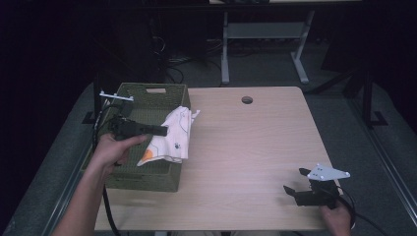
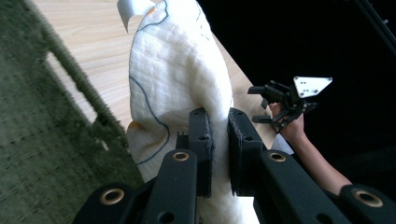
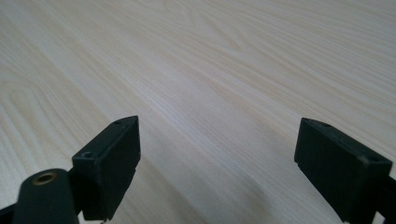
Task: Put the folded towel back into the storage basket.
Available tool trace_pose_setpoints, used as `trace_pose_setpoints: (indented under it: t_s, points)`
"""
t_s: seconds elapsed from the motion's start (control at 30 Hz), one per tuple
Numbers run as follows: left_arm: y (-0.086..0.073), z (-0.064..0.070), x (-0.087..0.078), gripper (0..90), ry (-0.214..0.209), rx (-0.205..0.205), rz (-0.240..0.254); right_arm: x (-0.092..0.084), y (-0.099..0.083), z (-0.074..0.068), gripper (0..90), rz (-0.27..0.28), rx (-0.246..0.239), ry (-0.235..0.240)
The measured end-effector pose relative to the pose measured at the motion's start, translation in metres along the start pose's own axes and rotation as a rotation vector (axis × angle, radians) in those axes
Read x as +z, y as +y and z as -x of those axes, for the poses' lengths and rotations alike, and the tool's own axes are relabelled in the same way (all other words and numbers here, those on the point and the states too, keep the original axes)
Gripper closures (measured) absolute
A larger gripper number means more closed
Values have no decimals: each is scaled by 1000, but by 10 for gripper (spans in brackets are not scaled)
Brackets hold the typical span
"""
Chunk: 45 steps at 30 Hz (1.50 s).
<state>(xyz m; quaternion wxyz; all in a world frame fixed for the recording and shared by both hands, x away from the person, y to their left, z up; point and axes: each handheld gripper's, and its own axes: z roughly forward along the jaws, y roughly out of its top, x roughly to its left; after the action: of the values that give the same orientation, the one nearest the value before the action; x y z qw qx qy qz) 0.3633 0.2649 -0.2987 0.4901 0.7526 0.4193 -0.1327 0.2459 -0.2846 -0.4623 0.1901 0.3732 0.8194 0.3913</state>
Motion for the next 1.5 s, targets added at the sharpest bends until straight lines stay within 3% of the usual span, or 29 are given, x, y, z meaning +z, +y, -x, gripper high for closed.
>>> trace_pose_setpoints:
  t_s: [0.4,0.83,1.13,1.4,1.5]
  points:
    - [2,-13,-16,824,14,-11,18,-4,-2,4,140,20,22,-19]
    - [-3,-33,-49,824,48,-31,58,-2,-3,6,140,10,35,-24]
    - [-10,-59,-55,823,92,-58,48,0,-2,5,140,0,41,-29]
    - [-15,-92,-47,821,147,-90,7,7,-1,7,139,-26,48,-31]
    - [-16,-98,-43,821,166,-97,-13,8,-1,7,140,-30,47,-30]
